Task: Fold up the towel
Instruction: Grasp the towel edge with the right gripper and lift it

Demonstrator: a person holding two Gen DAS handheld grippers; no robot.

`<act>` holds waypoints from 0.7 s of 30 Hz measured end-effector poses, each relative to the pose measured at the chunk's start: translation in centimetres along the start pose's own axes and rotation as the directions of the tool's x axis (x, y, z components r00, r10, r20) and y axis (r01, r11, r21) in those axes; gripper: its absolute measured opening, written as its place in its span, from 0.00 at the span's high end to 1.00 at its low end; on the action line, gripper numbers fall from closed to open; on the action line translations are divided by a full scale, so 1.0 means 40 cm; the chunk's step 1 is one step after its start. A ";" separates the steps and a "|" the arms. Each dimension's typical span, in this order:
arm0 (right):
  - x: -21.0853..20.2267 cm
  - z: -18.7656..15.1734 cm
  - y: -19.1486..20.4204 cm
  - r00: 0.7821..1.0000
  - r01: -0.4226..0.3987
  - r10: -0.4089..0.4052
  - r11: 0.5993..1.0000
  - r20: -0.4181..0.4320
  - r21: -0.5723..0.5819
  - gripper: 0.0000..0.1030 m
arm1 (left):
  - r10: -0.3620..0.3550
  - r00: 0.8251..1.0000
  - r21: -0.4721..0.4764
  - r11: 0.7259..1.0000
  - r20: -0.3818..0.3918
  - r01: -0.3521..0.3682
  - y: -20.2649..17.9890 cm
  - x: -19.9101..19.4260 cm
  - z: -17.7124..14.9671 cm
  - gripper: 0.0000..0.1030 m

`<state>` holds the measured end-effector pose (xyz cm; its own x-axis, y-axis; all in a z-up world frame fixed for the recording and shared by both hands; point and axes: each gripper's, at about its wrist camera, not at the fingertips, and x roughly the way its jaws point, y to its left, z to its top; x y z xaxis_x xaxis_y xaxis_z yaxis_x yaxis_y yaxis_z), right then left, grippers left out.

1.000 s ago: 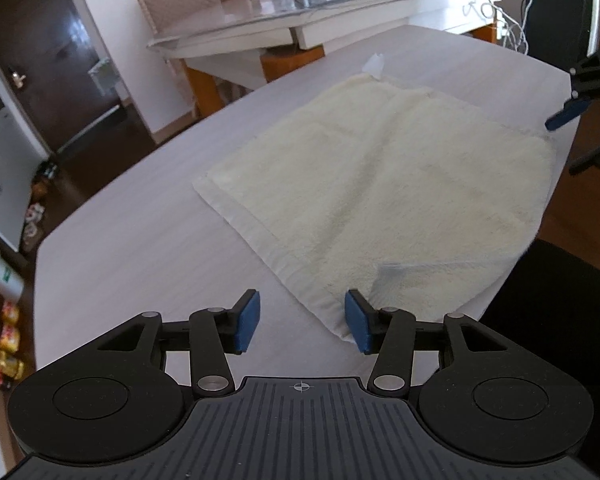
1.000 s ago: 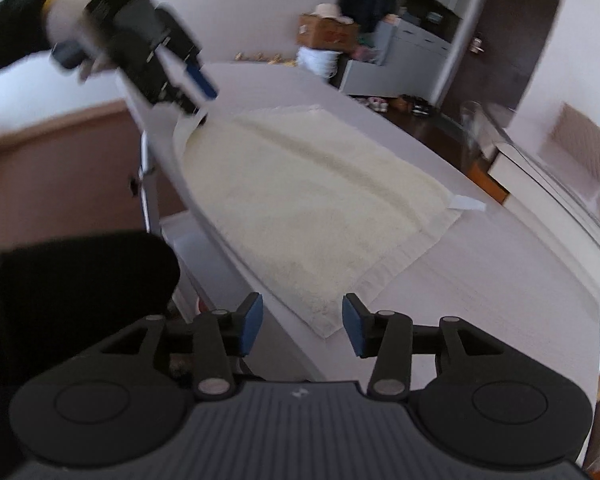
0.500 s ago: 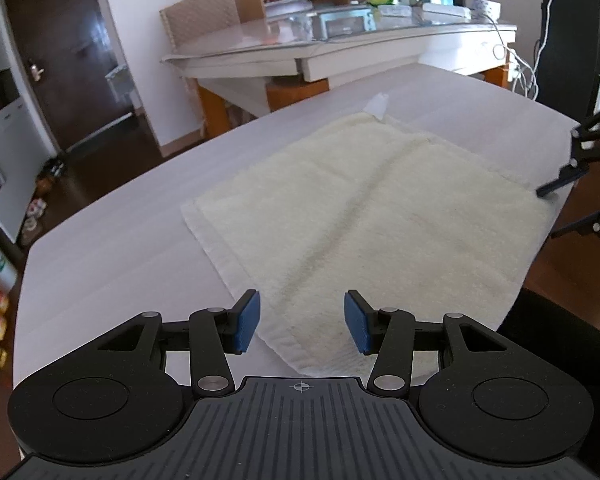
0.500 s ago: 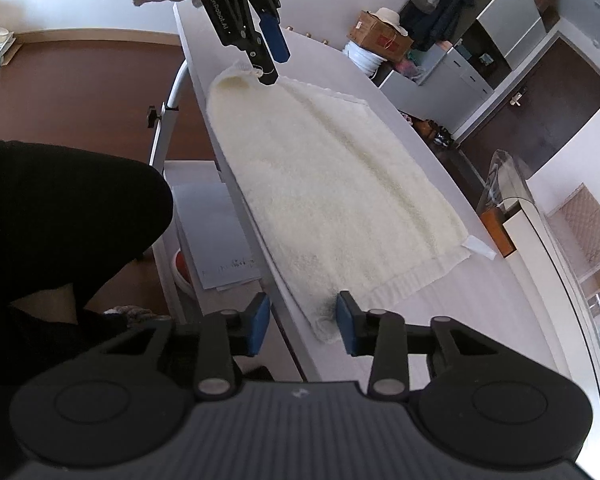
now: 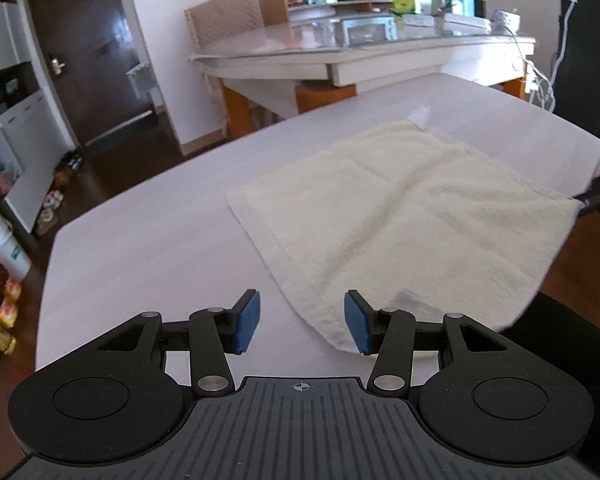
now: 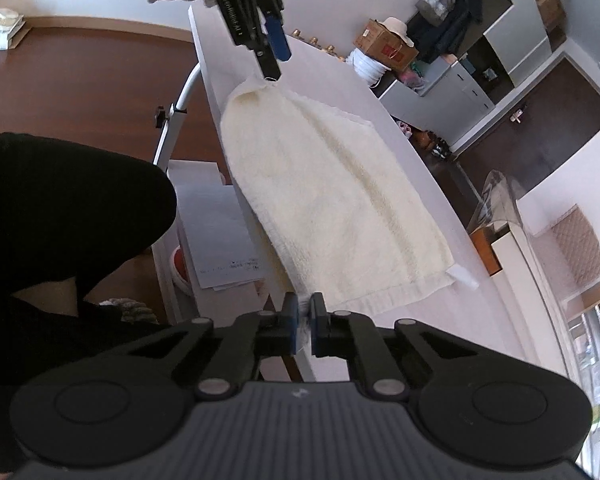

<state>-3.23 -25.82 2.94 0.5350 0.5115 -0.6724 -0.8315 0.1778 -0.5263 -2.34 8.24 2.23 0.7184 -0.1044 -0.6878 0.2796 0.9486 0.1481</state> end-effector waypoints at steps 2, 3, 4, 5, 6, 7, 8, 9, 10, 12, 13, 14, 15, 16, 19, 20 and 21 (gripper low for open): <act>-0.001 0.005 0.005 1.000 0.007 -0.007 1.000 -0.004 -0.019 0.93 | -0.004 1.000 -0.001 1.000 -0.003 0.004 0.004 0.012 0.011 0.51; -0.001 0.005 0.004 1.000 0.009 -0.009 1.000 -0.005 -0.019 0.93 | -0.024 1.000 0.010 1.000 -0.008 0.024 0.002 0.027 0.019 0.51; 0.001 0.006 0.000 1.000 0.011 -0.011 1.000 -0.006 -0.013 0.93 | -0.046 0.999 0.025 0.999 -0.015 0.046 -0.003 0.036 0.026 0.51; 0.001 0.006 -0.002 1.000 0.014 -0.014 1.000 -0.005 -0.007 0.93 | -0.059 0.998 0.035 0.998 -0.019 0.060 -0.007 0.039 0.027 0.51; 0.002 0.004 -0.006 1.000 0.016 -0.016 1.000 -0.007 -0.002 0.93 | -0.079 0.996 0.052 0.995 -0.028 0.081 -0.015 0.040 0.028 0.51; 0.002 0.003 -0.009 1.000 0.018 -0.018 1.000 -0.008 0.003 0.93 | -0.096 0.995 0.072 0.993 -0.039 0.098 -0.022 0.040 0.028 0.51; 0.002 0.002 -0.010 1.000 0.022 -0.022 1.000 -0.009 0.007 0.93 | -0.096 0.994 0.091 0.991 -0.047 0.100 -0.028 0.036 0.026 0.51; 0.001 0.002 -0.011 1.000 0.025 -0.024 1.000 -0.009 0.010 0.93 | -0.097 0.993 0.115 0.988 -0.065 0.104 -0.034 0.028 0.021 0.50; 0.000 0.002 -0.014 0.999 0.031 -0.031 0.999 -0.008 0.017 0.93 | -0.096 0.992 0.135 0.985 -0.081 0.107 -0.036 0.013 0.011 0.50; -0.002 0.003 -0.018 0.999 0.038 -0.038 0.999 -0.005 0.025 0.93 | -0.097 0.990 0.143 0.983 -0.099 0.110 -0.031 -0.010 -0.004 0.50; -0.003 0.006 -0.022 0.999 0.040 -0.040 0.999 0.004 0.035 0.93 | -0.093 0.990 0.144 0.984 -0.102 0.107 -0.030 -0.017 -0.009 0.49; -0.004 0.010 -0.027 0.999 0.044 -0.045 0.998 0.013 0.049 0.93 | -0.085 0.991 0.143 0.985 -0.104 0.100 -0.029 -0.025 -0.014 0.49; -0.002 0.012 -0.030 0.999 0.047 -0.048 0.997 0.016 0.054 0.93 | -0.080 0.991 0.138 0.986 -0.104 0.094 -0.026 -0.032 -0.020 0.49; 0.000 0.015 -0.033 0.999 0.049 -0.050 0.997 0.019 0.060 0.93 | -0.075 0.992 0.128 0.988 -0.100 0.088 -0.024 -0.033 -0.024 0.48; 0.009 0.023 -0.035 0.999 0.036 -0.038 0.998 0.027 0.056 0.93 | -0.063 0.995 0.106 0.992 -0.080 0.071 -0.023 -0.022 -0.021 0.47; 0.012 0.025 -0.033 0.999 0.032 -0.033 0.998 0.027 0.053 0.93 | -0.060 0.996 0.100 0.993 -0.073 0.067 -0.024 -0.015 -0.016 0.47; 0.014 0.025 -0.032 0.999 0.029 -0.030 0.998 0.026 0.051 0.93 | -0.056 0.996 0.102 0.993 -0.066 0.063 -0.029 0.000 -0.008 0.47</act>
<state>-2.02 -24.91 3.78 0.5557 0.5280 -0.6422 -0.8223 0.2348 -0.5184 -2.87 7.23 1.85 0.6578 -0.1376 -0.7405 0.3876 0.9048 0.1762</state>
